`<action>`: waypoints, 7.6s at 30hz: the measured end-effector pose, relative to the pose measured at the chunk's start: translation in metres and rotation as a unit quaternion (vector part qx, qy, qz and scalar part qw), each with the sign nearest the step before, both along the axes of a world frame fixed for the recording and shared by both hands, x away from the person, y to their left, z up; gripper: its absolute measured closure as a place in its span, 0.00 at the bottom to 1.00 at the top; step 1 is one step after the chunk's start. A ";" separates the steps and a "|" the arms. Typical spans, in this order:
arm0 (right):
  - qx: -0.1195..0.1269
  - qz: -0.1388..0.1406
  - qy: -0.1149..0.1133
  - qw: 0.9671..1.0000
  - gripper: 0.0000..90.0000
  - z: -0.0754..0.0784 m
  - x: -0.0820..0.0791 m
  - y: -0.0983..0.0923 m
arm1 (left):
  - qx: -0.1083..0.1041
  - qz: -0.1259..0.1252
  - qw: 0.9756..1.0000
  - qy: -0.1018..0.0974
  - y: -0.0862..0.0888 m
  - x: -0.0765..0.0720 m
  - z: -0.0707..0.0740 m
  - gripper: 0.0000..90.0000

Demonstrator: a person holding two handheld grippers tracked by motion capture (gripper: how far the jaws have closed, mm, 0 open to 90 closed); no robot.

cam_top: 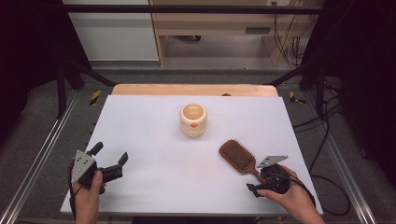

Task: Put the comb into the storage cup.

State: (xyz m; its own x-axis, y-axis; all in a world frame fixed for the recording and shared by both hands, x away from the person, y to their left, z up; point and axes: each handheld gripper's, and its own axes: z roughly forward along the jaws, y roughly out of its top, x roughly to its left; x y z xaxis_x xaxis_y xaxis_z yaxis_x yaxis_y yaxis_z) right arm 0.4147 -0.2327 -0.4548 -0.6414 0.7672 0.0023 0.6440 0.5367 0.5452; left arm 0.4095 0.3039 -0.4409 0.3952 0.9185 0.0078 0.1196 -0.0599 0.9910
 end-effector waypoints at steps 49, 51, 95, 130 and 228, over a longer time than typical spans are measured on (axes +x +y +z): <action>-0.037 -0.011 0.063 0.997 0.75 0.002 0.033 0.003 | 0.002 -0.002 1.000 0.002 -0.001 0.001 -0.001 0.01; -0.038 -0.013 0.066 0.997 0.76 0.001 0.034 0.005 | 0.002 -0.002 1.000 0.002 -0.001 0.001 -0.001 0.01; 0.046 -0.059 -0.059 0.995 0.81 0.020 0.025 0.013 | 0.004 -0.025 1.000 0.008 -0.021 -0.003 0.006 0.02; 0.165 -0.062 -0.196 0.965 0.81 0.036 0.006 0.033 | 0.046 -0.180 0.982 0.009 -0.164 0.013 0.068 0.03; 0.211 0.000 -0.249 0.945 0.81 0.039 0.002 0.085 | -0.214 -0.243 0.933 0.154 -0.225 0.080 0.093 0.51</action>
